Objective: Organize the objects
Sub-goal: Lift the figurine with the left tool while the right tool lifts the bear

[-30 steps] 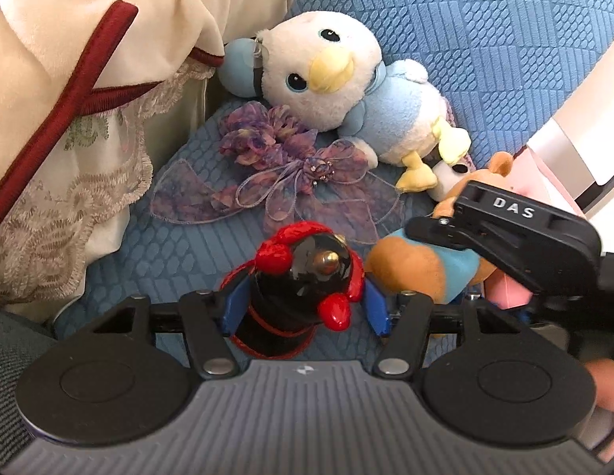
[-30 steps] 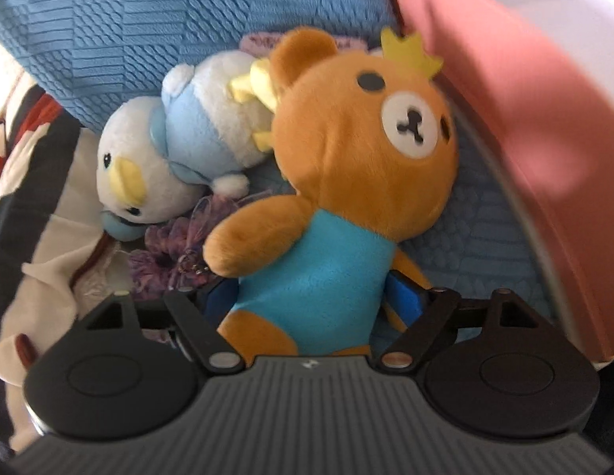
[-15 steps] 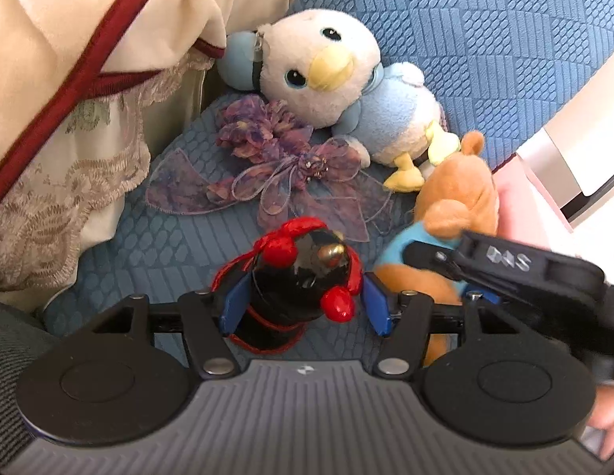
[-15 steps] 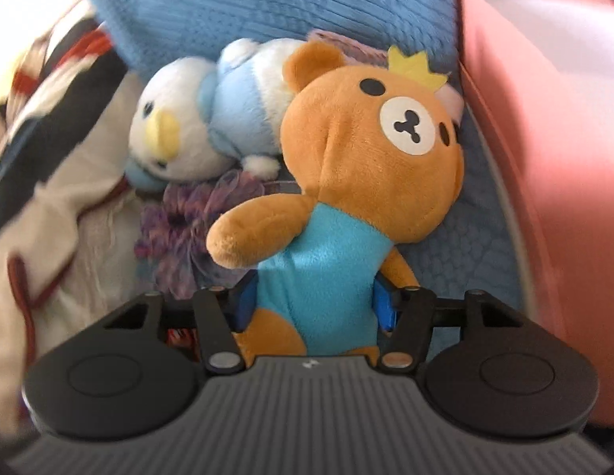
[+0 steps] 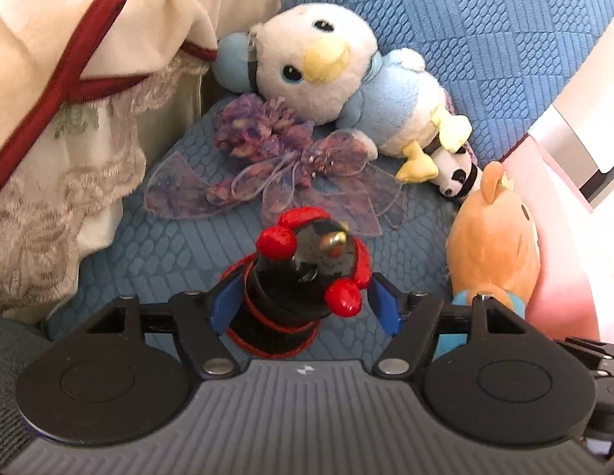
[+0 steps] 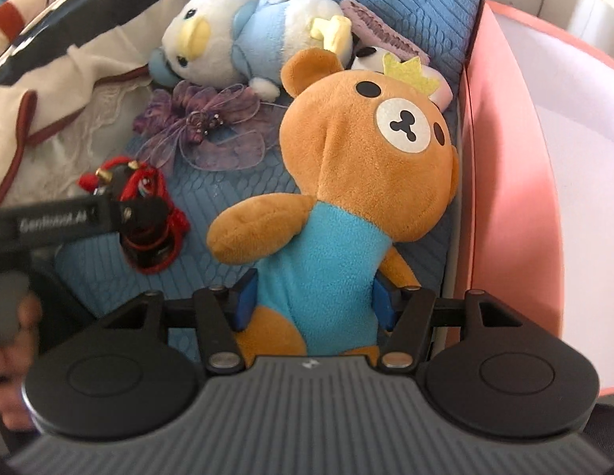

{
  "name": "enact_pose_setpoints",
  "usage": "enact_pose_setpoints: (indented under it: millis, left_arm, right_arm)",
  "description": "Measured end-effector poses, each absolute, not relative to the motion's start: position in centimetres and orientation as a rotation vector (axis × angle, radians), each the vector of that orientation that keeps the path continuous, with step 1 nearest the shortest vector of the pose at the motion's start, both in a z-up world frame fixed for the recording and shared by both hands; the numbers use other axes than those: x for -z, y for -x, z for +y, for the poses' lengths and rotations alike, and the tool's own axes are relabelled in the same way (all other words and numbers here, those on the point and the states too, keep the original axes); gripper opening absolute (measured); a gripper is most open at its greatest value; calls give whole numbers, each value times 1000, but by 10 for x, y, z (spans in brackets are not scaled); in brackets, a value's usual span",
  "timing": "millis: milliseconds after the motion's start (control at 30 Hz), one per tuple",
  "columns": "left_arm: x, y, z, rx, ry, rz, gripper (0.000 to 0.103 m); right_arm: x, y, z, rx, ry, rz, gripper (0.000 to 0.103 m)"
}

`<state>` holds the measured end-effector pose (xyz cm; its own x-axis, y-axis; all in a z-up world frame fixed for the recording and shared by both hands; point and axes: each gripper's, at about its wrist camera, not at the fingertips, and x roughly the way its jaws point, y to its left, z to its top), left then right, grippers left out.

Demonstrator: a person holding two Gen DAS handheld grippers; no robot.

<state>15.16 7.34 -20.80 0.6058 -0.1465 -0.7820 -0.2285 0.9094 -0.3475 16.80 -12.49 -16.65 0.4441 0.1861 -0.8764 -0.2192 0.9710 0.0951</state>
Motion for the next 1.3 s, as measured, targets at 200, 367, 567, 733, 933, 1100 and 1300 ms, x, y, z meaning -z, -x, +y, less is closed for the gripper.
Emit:
enact_pose_setpoints:
  millis: [200, 367, 567, 733, 933, 1100, 1300]
  left_arm:
    - [200, -150, 71, -61, 400, 873, 65]
    - [199, -147, 71, -58, 396, 873, 64]
    - [194, -145, 68, -53, 394, 884, 64]
    - [185, -143, 63, -52, 404, 904, 64]
    - [160, -143, 52, -20, 403, 923, 64]
    - [135, -150, 45, 22, 399, 950, 64]
    - [122, -151, 41, 28, 403, 939, 64]
  right_arm:
    - [166, -170, -119, -252, 67, 1085, 62]
    - [167, -170, -116, -257, 77, 1089, 62]
    - [157, -172, -118, -278, 74, 1096, 61]
    - [142, -175, -125, -315, 45, 1100, 61]
    - [110, -174, -131, -346, 62, 1067, 61]
    - [82, -178, -140, -364, 85, 1021, 39]
    - [78, -180, -149, -344, 57, 1019, 39]
